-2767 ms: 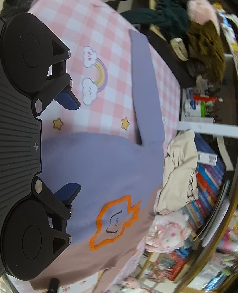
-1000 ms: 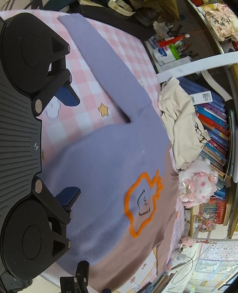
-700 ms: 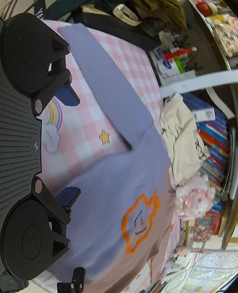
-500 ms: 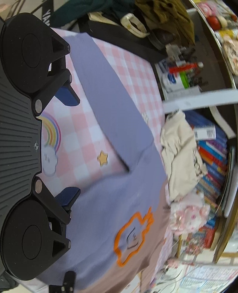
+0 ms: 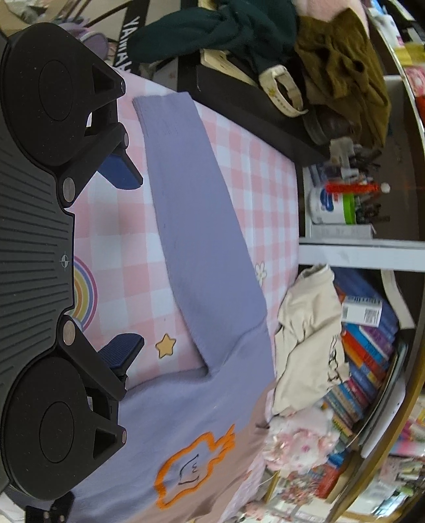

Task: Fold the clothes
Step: 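Open both grippers and move back to view the flattened sweater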

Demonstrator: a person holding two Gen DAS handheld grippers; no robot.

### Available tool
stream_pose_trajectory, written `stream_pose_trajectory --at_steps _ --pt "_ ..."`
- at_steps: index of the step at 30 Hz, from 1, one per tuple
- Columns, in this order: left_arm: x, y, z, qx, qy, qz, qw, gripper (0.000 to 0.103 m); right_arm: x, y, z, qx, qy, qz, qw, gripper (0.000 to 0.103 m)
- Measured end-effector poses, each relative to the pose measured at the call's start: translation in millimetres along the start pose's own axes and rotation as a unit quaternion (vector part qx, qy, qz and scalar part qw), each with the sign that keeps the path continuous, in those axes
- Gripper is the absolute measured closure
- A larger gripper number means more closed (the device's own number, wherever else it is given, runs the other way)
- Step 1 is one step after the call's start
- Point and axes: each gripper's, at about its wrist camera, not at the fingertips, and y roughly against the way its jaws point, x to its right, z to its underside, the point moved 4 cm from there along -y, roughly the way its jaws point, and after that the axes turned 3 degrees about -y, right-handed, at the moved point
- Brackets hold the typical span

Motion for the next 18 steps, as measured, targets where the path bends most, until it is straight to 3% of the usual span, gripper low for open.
stream_pose_trajectory --at_steps 9,18 --pt "-10.4 -1.1 3.6 0.006 0.022 -0.009 0.9997 0.006 1.6 -0.8 4.6 0.011 -0.001 -0.013 1.0 0.0" --pt "-22.1 2.8 4.5 0.025 0.062 -0.007 0.9977 0.006 8.3 -4.1 4.9 -0.007 -0.028 -0.034 0.999 0.0"
